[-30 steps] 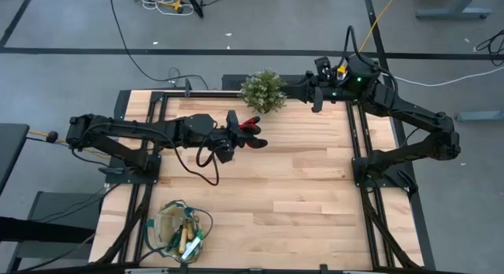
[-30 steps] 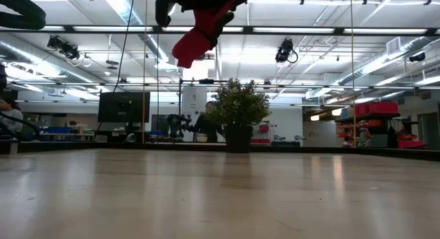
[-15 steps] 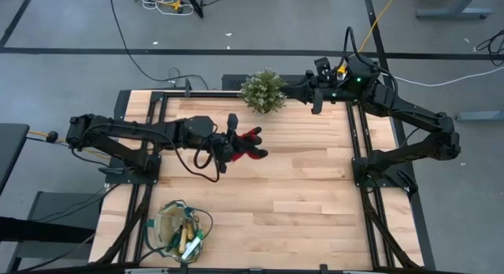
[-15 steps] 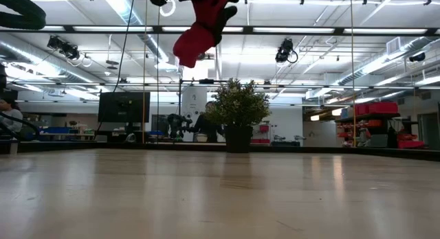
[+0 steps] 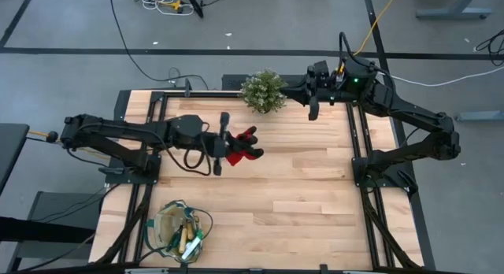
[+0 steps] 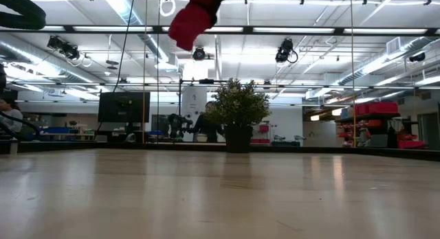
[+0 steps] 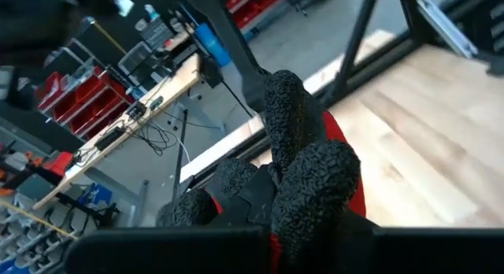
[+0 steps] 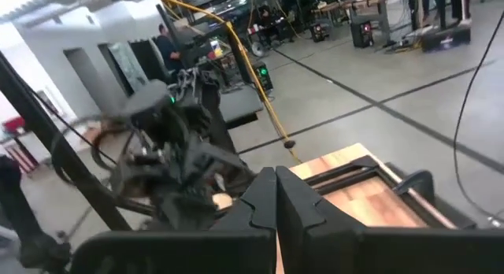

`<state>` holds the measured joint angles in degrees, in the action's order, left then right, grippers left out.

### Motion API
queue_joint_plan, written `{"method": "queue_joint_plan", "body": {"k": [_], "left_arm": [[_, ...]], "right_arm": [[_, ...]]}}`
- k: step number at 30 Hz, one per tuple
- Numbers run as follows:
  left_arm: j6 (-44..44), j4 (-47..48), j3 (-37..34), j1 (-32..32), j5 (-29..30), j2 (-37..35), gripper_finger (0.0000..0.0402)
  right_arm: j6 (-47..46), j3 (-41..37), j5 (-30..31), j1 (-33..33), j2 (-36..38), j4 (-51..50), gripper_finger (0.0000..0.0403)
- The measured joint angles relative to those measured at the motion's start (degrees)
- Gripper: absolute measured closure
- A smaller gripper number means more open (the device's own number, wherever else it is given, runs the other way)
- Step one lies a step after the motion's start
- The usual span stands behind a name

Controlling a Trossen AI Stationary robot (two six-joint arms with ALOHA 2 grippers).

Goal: Pick & Place Garden tools in Gardening bag
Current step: Put the red gloves into the gardening bag

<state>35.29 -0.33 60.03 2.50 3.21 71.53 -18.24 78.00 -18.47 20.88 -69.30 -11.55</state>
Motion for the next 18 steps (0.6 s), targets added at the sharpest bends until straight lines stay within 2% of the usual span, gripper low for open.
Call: {"method": "queue_joint_plan", "body": {"k": [14,18], "left_arm": [[-10.6,0.9,0.0,0.0,2.1,-7.8,0.0389],[-12.8,1.0,0.1,0.0,0.7,-8.7,0.0389]], "right_arm": [[16.2,0.0,13.4,-10.2,0.2,-0.5,0.0403],[17.9,-0.4,13.0,-12.2,0.3,-1.6,0.0403]]}}
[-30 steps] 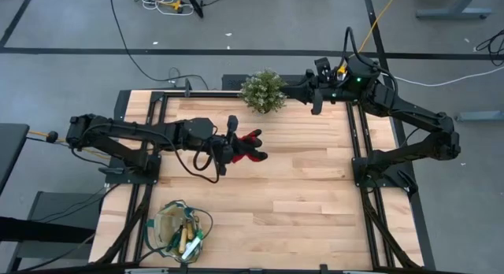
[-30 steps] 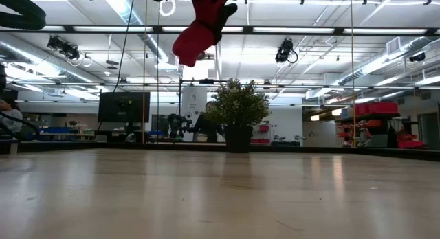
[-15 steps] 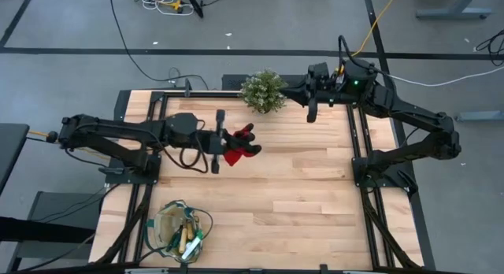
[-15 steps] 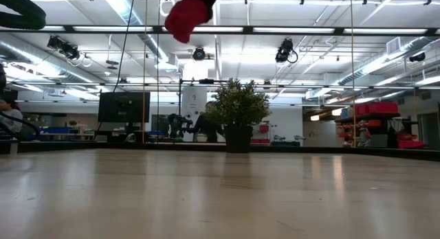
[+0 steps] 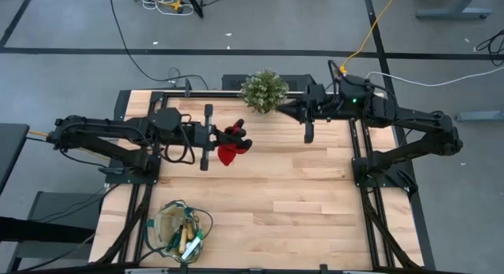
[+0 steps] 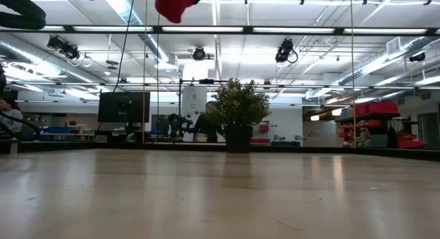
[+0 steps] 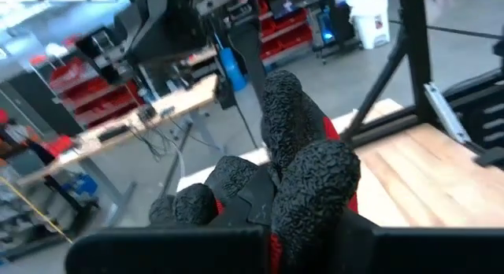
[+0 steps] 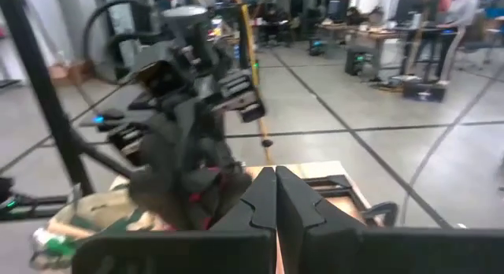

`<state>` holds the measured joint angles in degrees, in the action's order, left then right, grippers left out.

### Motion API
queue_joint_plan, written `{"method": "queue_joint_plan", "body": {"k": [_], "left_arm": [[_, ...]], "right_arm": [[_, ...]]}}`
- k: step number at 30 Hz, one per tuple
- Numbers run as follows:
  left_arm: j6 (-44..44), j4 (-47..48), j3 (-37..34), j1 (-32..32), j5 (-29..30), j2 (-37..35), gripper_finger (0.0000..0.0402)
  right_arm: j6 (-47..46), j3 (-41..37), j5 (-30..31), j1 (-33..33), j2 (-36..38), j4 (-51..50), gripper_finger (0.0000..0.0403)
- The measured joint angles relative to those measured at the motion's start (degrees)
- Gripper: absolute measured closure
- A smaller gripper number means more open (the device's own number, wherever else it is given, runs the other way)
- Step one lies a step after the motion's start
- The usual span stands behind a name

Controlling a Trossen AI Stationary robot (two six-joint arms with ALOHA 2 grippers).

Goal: Pick & Place Garden tools in Gardening bag
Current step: Put the red gloves into the gardening bag

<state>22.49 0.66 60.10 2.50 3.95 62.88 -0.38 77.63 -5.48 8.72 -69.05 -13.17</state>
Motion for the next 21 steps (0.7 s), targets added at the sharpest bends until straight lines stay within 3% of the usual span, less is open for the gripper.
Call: {"method": "queue_joint_plan", "body": {"k": [5,13,21], "left_arm": [[-2.8,0.6,0.0,0.0,-1.9,-1.6,0.0389],[-7.7,1.5,0.0,0.0,-3.2,-4.7,0.0389],[-13.0,4.0,0.0,1.4,-12.9,-6.4,0.0389]], "right_arm": [[-1.3,-7.2,-4.1,-1.9,1.3,5.3,0.0403],[-2.0,-23.4,-2.4,-3.0,9.8,17.8,0.0403],[0.9,-34.5,-0.5,-3.1,18.6,18.4,0.0403]]}}
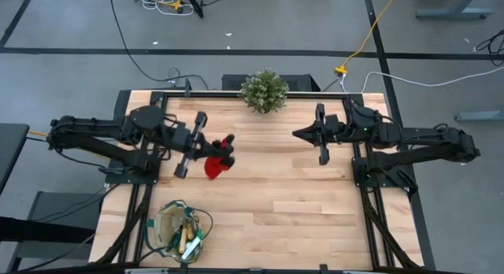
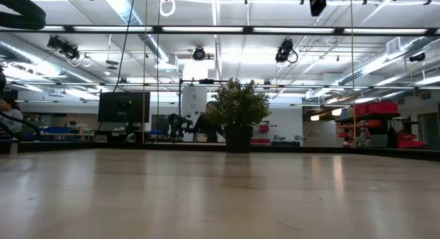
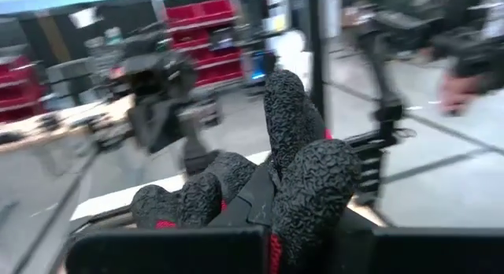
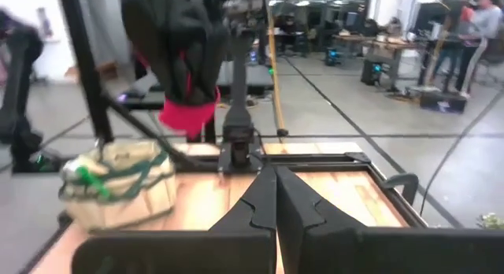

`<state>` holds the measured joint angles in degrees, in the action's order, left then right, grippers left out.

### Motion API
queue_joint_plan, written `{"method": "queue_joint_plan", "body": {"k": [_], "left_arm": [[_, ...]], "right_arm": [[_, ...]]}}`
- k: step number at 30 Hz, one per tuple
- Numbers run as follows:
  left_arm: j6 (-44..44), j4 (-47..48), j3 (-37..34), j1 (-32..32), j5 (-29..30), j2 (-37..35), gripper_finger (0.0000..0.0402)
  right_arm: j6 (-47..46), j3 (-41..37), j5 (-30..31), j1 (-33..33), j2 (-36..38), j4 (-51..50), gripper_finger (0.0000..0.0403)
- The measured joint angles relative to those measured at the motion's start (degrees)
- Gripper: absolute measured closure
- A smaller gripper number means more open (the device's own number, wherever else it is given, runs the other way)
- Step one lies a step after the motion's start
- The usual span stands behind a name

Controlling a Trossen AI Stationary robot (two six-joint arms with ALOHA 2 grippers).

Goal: Pick & Place Garden tools in Gardening bag
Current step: Put the red gloves into the gardening bag

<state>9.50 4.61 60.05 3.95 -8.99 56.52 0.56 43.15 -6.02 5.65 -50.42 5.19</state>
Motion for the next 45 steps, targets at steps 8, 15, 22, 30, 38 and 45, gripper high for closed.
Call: {"method": "queue_joint_plan", "body": {"k": [8,15,22,30,38,45], "left_arm": [[0.1,0.2,0.0,4.1,-9.9,-0.5,0.0389],[-1.2,1.4,0.0,7.9,-20.6,-1.9,0.0389],[-1.6,1.6,0.0,11.2,-24.0,-4.1,0.0389],[-2.5,6.4,0.0,14.4,-24.3,-6.8,0.0389],[0.2,12.2,0.0,19.4,-17.9,-6.8,0.0389],[-0.3,13.3,0.0,26.5,-13.2,-8.4,0.0389]], "right_arm": [[1.8,-4.0,-3.1,-0.7,2.5,0.9,0.0403],[0.9,-4.0,-4.1,-0.7,2.5,3.8,0.0403],[-0.3,-4.0,-4.1,-0.7,2.4,4.3,0.0403],[-3.1,-4.0,-6.6,-0.8,2.4,4.3,0.0403],[-3.3,-4.0,-6.1,-0.8,2.4,3.9,0.0403],[-5.3,-4.0,-3.4,-0.8,2.4,4.2,0.0403]]}}
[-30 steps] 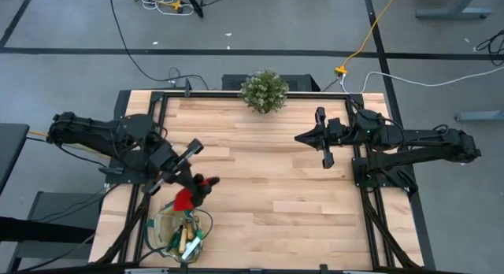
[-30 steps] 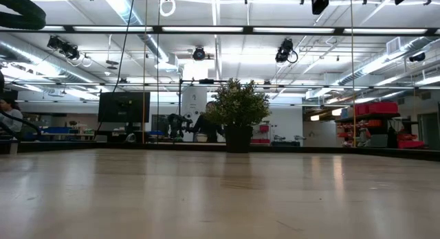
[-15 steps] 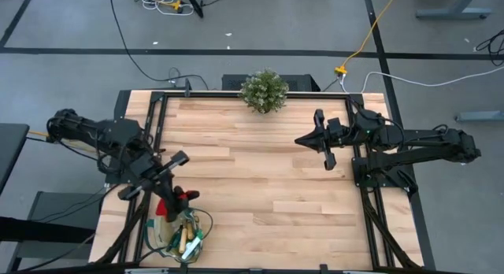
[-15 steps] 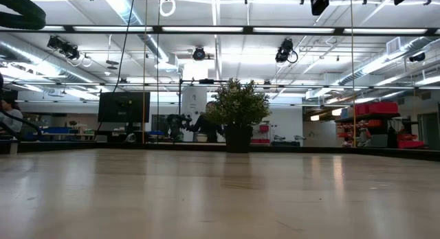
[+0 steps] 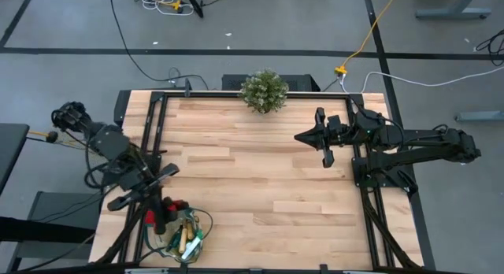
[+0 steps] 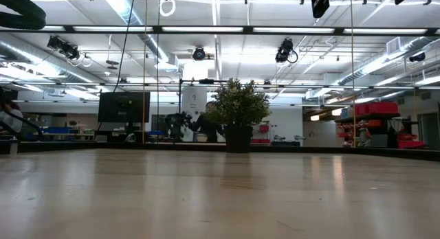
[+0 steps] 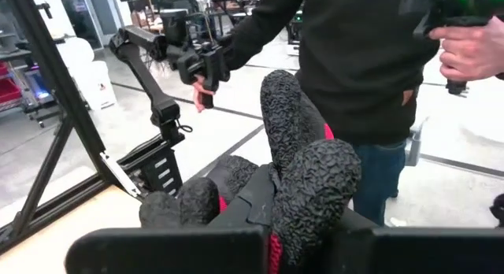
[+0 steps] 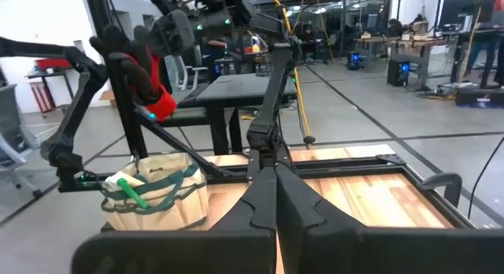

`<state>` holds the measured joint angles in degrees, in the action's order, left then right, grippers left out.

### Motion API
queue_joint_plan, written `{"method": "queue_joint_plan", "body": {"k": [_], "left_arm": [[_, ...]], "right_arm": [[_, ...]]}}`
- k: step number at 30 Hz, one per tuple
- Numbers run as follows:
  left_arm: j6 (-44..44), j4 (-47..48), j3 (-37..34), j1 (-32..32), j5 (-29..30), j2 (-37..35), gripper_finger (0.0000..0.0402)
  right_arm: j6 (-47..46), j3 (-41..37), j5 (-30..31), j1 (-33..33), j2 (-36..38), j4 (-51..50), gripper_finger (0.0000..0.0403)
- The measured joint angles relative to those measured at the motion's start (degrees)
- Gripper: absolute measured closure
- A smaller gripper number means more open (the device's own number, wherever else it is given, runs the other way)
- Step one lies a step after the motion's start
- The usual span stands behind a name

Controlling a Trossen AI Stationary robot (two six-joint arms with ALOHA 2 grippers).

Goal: Pick & Place Garden tools in Gardening bag
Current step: Put the red gloves into the gardening bag

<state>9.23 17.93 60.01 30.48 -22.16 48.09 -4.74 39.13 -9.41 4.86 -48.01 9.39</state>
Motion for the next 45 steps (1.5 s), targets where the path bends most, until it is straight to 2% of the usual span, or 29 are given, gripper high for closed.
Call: {"method": "queue_joint_plan", "body": {"k": [9,21,45], "left_arm": [[-1.4,1.4,0.0,10.8,12.3,-2.6,0.0389],[-2.6,3.7,0.0,19.4,22.1,-5.8,0.0389],[-3.0,12.2,-0.5,20.5,24.1,-9.4,0.0389]], "right_arm": [[0.2,0.0,1.0,0.0,0.0,0.4,0.0403],[0.1,0.0,1.0,0.0,0.0,0.4,0.0403],[-2.3,0.0,1.0,0.0,0.0,0.0,0.0403]]}}
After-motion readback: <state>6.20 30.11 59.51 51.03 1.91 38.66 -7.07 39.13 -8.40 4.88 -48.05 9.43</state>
